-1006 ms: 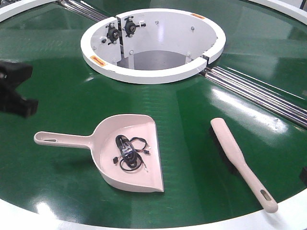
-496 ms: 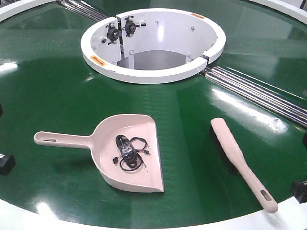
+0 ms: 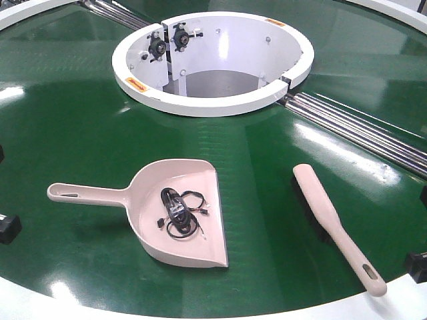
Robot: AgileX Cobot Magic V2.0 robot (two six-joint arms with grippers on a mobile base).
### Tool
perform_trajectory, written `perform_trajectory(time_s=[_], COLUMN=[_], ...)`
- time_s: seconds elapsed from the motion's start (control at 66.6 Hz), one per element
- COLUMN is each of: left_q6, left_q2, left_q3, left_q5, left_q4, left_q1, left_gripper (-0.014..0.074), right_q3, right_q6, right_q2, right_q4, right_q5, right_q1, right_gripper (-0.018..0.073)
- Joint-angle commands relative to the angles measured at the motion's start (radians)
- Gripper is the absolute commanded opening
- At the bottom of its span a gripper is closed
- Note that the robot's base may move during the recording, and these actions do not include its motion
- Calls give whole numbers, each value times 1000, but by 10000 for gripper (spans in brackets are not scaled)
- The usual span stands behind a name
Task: Clean and inspect green conveyor with broom and dustpan
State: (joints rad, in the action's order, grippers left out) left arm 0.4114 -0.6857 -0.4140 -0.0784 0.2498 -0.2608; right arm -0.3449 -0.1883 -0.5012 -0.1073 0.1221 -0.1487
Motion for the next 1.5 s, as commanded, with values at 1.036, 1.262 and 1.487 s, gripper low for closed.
perform_trajectory(time_s=[1.036, 1.262, 1.487], left_q6=[-411, -411, -411], left_q2=[712, 712, 712], left_q3=[459, 459, 459], left_q5=[152, 152, 152], left_q4=[-277, -278, -278], left_q1=[267, 267, 267], left_gripper=[-6, -6, -6], right_q3=[-27, -27, -27], right_q6=[-11, -11, -11], right_q2=[-5, -5, -5], right_q4=[2, 2, 2], right_q5=[-73, -73, -73], right_q1=[4, 4, 4], right_gripper=[-3, -3, -3])
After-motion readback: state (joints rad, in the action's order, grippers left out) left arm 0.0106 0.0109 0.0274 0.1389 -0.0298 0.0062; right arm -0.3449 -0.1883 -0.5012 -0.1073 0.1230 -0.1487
